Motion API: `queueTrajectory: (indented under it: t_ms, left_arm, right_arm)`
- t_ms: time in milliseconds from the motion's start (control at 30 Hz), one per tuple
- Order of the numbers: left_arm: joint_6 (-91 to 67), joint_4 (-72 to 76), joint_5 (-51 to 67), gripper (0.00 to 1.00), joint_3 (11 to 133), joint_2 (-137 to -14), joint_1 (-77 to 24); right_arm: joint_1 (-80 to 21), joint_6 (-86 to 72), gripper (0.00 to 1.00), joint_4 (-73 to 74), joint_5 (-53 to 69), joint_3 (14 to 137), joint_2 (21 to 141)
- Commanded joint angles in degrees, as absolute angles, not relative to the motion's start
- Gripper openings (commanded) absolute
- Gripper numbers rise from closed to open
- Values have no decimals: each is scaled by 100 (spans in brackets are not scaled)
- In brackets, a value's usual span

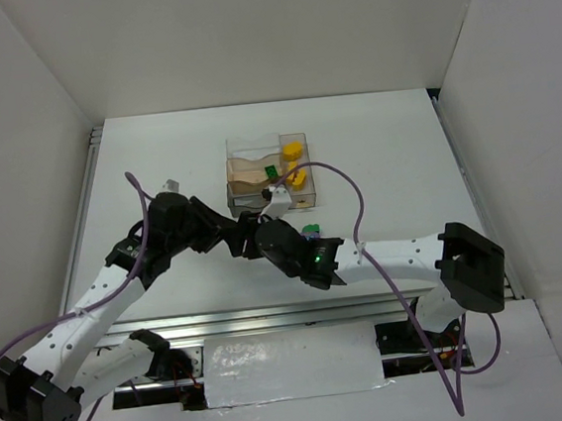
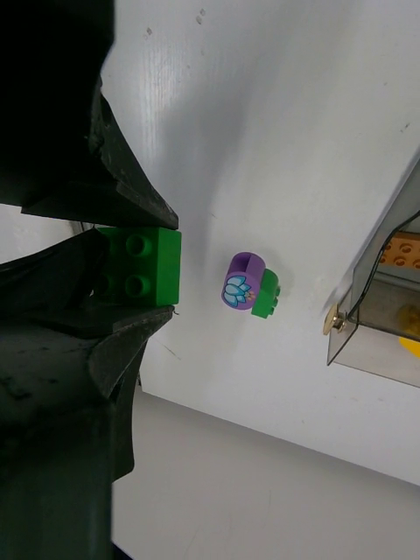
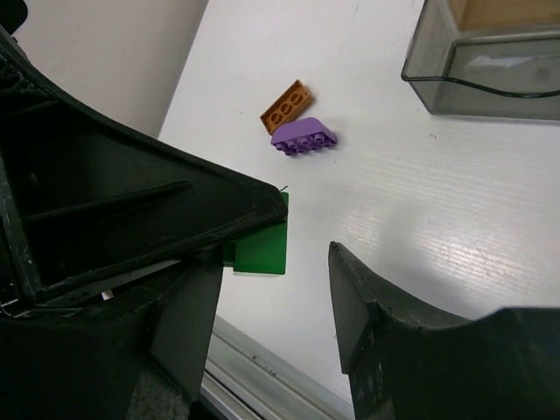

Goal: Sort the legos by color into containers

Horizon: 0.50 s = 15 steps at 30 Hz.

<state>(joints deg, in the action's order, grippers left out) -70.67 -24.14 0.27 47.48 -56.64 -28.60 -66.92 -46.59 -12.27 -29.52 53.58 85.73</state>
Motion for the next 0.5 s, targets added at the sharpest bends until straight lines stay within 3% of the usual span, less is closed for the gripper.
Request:
queueTrajectory:
  t_ms: [0, 167, 300, 400, 467]
  left_arm:
    - [-7084, -2224, 386, 0, 4817, -5502, -2909]
    - [-7163, -2083, 589, 0, 4676, -5458, -2927]
    - [-7224, -1969, 773, 0, 4614, -5441, -2944]
    - [-7251, -1916, 826, 0, 4579, -5405, -2988]
    - [-7242, -1916, 826, 0, 4562, -5370, -3006]
  right_arm:
    - [-6741, -4597, 58, -1748, -3664, 5248, 8491]
    - [-6750, -4255, 52, -2302, -3779, 5115, 8446]
    - [-6750, -4140, 37, -2539, -3832, 5168, 8578]
    - [-6750, -4043, 35, -2882, -3885, 5107, 8675]
    - [-6759, -3991, 25, -2988, -3999, 5115, 8736]
